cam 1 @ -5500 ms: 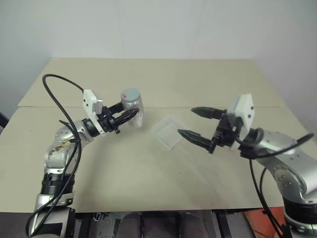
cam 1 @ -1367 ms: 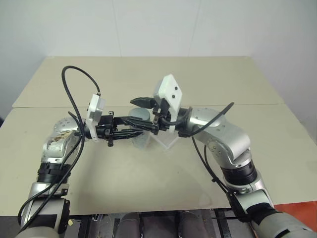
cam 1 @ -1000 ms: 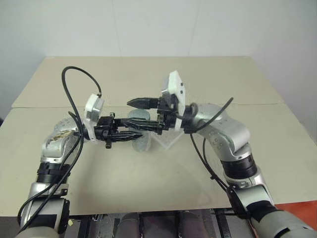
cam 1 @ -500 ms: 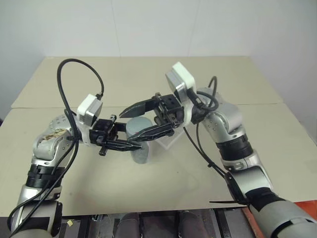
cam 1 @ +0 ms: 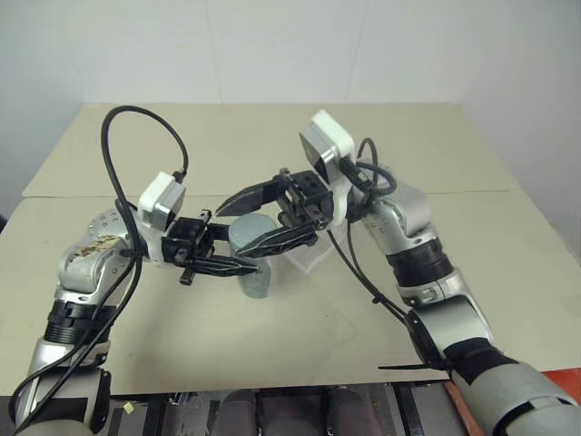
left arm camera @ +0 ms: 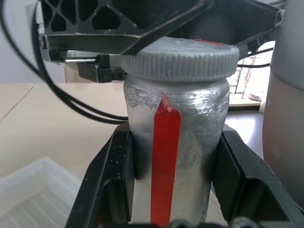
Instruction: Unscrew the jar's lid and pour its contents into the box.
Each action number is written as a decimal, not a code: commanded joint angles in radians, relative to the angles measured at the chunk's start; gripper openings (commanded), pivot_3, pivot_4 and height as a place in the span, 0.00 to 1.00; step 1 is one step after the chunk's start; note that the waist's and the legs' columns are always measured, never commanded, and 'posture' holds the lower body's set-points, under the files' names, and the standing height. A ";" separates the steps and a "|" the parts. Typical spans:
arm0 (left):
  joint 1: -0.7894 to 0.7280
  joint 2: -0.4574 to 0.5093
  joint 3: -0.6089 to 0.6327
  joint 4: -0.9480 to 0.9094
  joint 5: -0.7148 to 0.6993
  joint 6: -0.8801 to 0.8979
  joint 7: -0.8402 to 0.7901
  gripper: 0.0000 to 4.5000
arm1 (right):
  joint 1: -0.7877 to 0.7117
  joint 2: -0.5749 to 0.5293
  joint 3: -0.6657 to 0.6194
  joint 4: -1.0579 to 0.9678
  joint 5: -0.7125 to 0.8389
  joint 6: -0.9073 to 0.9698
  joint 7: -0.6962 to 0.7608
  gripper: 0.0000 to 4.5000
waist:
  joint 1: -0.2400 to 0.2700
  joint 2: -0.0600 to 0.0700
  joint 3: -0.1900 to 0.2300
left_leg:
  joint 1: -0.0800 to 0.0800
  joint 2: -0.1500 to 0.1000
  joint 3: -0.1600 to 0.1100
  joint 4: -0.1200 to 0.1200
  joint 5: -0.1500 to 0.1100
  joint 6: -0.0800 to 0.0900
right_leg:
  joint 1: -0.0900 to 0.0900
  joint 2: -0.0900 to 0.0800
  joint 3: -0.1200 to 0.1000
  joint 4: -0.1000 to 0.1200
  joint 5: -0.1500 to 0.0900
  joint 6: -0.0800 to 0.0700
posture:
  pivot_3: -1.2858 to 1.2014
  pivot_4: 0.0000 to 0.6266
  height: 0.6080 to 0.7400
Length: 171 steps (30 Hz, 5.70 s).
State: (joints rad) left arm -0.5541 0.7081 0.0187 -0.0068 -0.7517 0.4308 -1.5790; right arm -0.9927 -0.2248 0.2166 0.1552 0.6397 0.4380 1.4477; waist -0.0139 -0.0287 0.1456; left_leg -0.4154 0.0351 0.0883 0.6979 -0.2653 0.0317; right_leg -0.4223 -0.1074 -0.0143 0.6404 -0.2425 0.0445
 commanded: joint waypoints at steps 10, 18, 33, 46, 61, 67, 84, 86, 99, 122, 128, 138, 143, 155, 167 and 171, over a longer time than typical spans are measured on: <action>0.016 0.031 0.096 0.036 0.023 -0.056 0.006 0.41 | 0.116 -0.118 -0.143 -0.211 0.013 0.018 -0.180 0.99 | -0.002 0.000 0.000 | 0.000 0.000 0.000 0.000 0.000 0.000 | 0.000 0.000 0.000 0.000 0.000 0.000 | 0.52 0.24 1.00; 0.008 -0.047 0.087 0.096 0.144 -0.137 0.179 0.41 | 0.185 -0.118 -0.096 -0.430 -0.089 0.091 -0.490 0.99 | 0.001 0.000 0.000 | 0.000 0.000 0.000 0.000 0.000 0.000 | 0.000 0.000 0.000 0.000 0.000 0.000 | 0.52 0.24 1.00; -0.011 -0.086 0.081 0.102 0.159 -0.128 0.217 0.41 | 0.179 -0.026 0.015 -0.464 -0.278 0.188 -0.816 0.99 | 0.000 0.000 0.000 | 0.000 0.000 0.000 0.000 0.000 0.000 | 0.000 0.000 0.000 0.000 0.000 0.000 | 0.52 0.24 1.00; 0.007 -0.083 0.094 0.085 0.150 -0.124 0.229 0.41 | 0.180 -0.037 0.037 -0.469 -0.287 0.194 -0.805 0.99 | -0.001 0.000 0.000 | 0.000 0.000 0.000 0.000 0.000 0.000 | 0.000 0.000 0.000 0.000 0.000 0.000 | 0.52 0.24 1.00; 0.014 -0.068 0.106 0.073 0.140 -0.119 0.230 0.41 | 0.212 -0.096 -0.018 -0.488 -0.287 0.211 -0.817 0.99 | -0.001 0.000 0.000 | 0.000 0.000 0.000 0.000 0.000 0.000 | 0.000 0.000 0.000 0.000 0.000 0.000 | 0.52 0.24 1.00; 0.017 -0.061 0.109 0.073 0.134 -0.119 0.225 0.41 | 0.226 -0.129 -0.042 -0.496 -0.271 0.218 -0.826 0.99 | -0.001 0.000 0.000 | 0.000 0.000 0.000 0.000 0.000 0.001 | 0.000 0.000 0.000 0.000 0.000 0.000 | 0.52 0.24 1.00; 0.028 -0.060 0.115 0.056 0.127 -0.109 0.225 0.41 | 0.262 -0.186 -0.085 -0.508 -0.250 0.227 -0.850 0.99 | -0.002 0.000 0.000 | 0.000 0.000 0.000 0.000 -0.003 0.004 | 0.000 0.000 0.000 -0.001 0.000 0.000 | 0.52 0.24 1.00; 0.027 -0.062 0.114 0.056 0.129 -0.109 0.227 0.41 | 0.260 -0.188 -0.085 -0.505 -0.253 0.226 -0.851 0.99 | -0.002 0.000 0.000 | 0.000 0.000 0.000 0.000 -0.003 0.004 | 0.000 0.000 0.000 -0.001 0.000 0.000 | 0.52 0.24 1.00; -0.022 -0.106 0.088 0.127 0.169 -0.146 0.243 0.41 | 0.228 -0.148 -0.080 -0.582 -0.115 0.215 -0.753 0.99 | -0.001 0.000 0.000 | 0.000 0.000 0.000 0.000 -0.003 0.005 | 0.000 0.000 0.000 0.000 0.000 0.000 | 0.52 0.24 1.00; -0.012 -0.097 0.094 0.102 0.162 -0.135 0.237 0.41 | 0.163 -0.059 -0.003 -0.469 -0.290 0.231 -0.861 0.99 | -0.001 0.000 0.000 | 0.000 0.000 0.000 0.000 0.000 0.001 | 0.000 0.000 0.000 0.000 0.000 0.000 | 0.52 0.24 1.00; -0.013 -0.090 0.097 0.104 0.158 -0.134 0.237 0.41 | 0.182 -0.093 -0.024 -0.477 -0.281 0.232 -0.857 0.99 | -0.001 0.000 0.000 | 0.000 0.000 0.000 0.000 0.000 0.001 | 0.000 0.000 0.000 0.000 0.000 0.000 | 0.52 0.24 1.00; -0.016 -0.083 0.101 0.112 0.155 -0.137 0.228 0.41 | 0.208 -0.132 -0.041 -0.492 -0.270 0.233 -0.862 0.99 | -0.001 0.000 0.000 | 0.000 0.000 0.000 0.000 0.000 0.001 | 0.000 0.000 0.000 0.000 0.000 0.000 | 0.52 0.24 1.00; -0.015 -0.081 0.101 0.112 0.155 -0.137 0.226 0.41 | 0.220 -0.154 -0.051 -0.498 -0.261 0.233 -0.865 0.99 | 0.000 0.000 0.000 | 0.000 0.000 0.000 0.000 0.000 0.001 | 0.000 0.000 0.000 0.000 0.000 0.000 | 0.52 0.24 1.00; -0.010 -0.083 0.101 0.099 0.154 -0.131 0.227 0.41 | 0.234 -0.191 -0.068 -0.505 -0.250 0.234 -0.861 0.99 | 0.000 0.000 0.000 | 0.000 0.000 0.000 0.000 -0.002 0.004 | 0.000 0.000 0.000 -0.001 0.000 0.000 | 0.52 0.24 1.00; -0.012 -0.080 0.107 0.109 0.159 -0.135 0.230 0.41 | 0.260 -0.243 -0.098 -0.534 -0.193 0.225 -0.764 0.99 | 0.001 0.000 0.000 | 0.000 0.000 0.000 0.000 -0.002 0.004 | 0.000 0.000 0.000 -0.001 0.000 0.000 | 0.52 0.24 1.00; -0.020 -0.085 0.102 0.119 0.163 -0.138 0.230 0.41 | 0.273 -0.225 -0.139 -0.576 -0.092 0.222 -0.707 0.99 | 0.002 0.000 0.000 | 0.000 0.000 0.000 0.000 -0.003 0.005 | 0.000 0.000 0.000 -0.001 0.000 0.000 | 0.52 0.24 1.00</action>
State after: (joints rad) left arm -0.5508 0.6225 0.1110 0.1269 -0.5758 0.3053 -1.3461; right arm -0.7116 -0.4579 0.1191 -0.3643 0.4983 0.6790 0.7213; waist -0.0120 -0.0291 0.1457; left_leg -0.4157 0.0351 0.0885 0.6980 -0.2680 0.0365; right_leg -0.4220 -0.1076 -0.0140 0.6392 -0.2425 0.0445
